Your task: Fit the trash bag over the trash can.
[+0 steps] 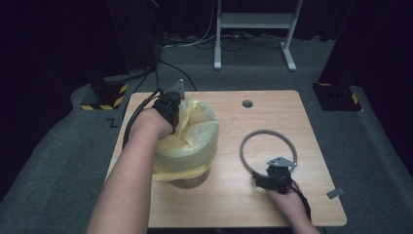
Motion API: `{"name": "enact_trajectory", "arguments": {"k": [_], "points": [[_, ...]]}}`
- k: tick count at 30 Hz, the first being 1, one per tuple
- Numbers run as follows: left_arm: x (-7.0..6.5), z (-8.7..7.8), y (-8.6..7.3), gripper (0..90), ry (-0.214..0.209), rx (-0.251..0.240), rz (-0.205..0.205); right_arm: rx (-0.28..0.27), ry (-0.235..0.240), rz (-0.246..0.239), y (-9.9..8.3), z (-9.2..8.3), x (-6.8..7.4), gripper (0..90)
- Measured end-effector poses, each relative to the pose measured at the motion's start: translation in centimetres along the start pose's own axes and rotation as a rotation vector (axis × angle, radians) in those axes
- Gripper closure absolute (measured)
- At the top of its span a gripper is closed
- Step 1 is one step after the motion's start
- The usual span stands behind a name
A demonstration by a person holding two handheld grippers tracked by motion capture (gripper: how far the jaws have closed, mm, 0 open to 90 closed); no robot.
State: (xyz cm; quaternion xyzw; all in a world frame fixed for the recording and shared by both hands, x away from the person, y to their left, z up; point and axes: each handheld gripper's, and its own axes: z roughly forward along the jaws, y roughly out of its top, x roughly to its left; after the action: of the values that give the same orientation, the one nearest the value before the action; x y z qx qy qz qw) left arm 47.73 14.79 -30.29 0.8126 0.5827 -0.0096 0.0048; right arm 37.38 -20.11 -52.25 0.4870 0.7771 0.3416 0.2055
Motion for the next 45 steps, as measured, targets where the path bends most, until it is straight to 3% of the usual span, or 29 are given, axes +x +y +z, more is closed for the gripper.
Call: {"name": "enact_trajectory", "arguments": {"k": [5,9,11,17,23,25,27,31,34,37,41,45], "points": [[-0.6,-2.9,-0.1,74.0,-0.016,-0.046,0.026,-0.005,-0.004,-0.001,0.0,-0.1,0.0,20.6],[-1.0,-5.6,1.0,78.8,0.007,-0.105,0.050,0.002,-0.002,0.001,0.0,0.0,0.1,20.6],[-1.1,-6.1,2.0,84.2,0.023,-0.143,0.048,-0.001,0.002,-0.004,0.0,0.0,0.0,20.6],[-0.5,-2.3,4.4,86.5,0.015,-0.087,0.013,-0.002,0.005,-0.001,0.0,0.0,-0.2,20.0],[0.0,0.8,4.5,87.0,0.002,-0.039,-0.008,-0.002,0.005,-0.003,0.1,0.0,-0.1,19.9],[-0.2,0.2,4.2,79.8,0.001,-0.036,-0.003,-0.004,0.005,-0.001,0.0,-0.1,-0.1,19.9],[-0.4,-1.5,3.7,76.0,0.016,-0.061,0.005,-0.005,0.005,0.002,0.0,-0.2,-0.1,19.9],[-1.1,-5.0,3.0,76.2,0.040,-0.123,0.016,-0.006,0.003,-0.005,0.0,-0.2,0.0,19.9],[-1.6,-6.0,3.2,78.5,0.034,-0.175,0.039,-0.006,0.001,-0.012,0.0,-0.2,0.1,19.9],[-2.3,-5.1,4.1,79.4,0.019,-0.177,0.054,0.000,0.002,-0.020,-0.1,0.0,0.2,19.9],[-2.5,-2.3,5.0,80.0,-0.006,-0.143,0.052,0.003,0.002,-0.023,0.0,0.2,0.2,19.8],[-2.2,-1.2,4.6,77.1,-0.014,-0.119,0.042,-0.003,0.004,-0.023,0.1,0.1,0.2,19.8]]}}
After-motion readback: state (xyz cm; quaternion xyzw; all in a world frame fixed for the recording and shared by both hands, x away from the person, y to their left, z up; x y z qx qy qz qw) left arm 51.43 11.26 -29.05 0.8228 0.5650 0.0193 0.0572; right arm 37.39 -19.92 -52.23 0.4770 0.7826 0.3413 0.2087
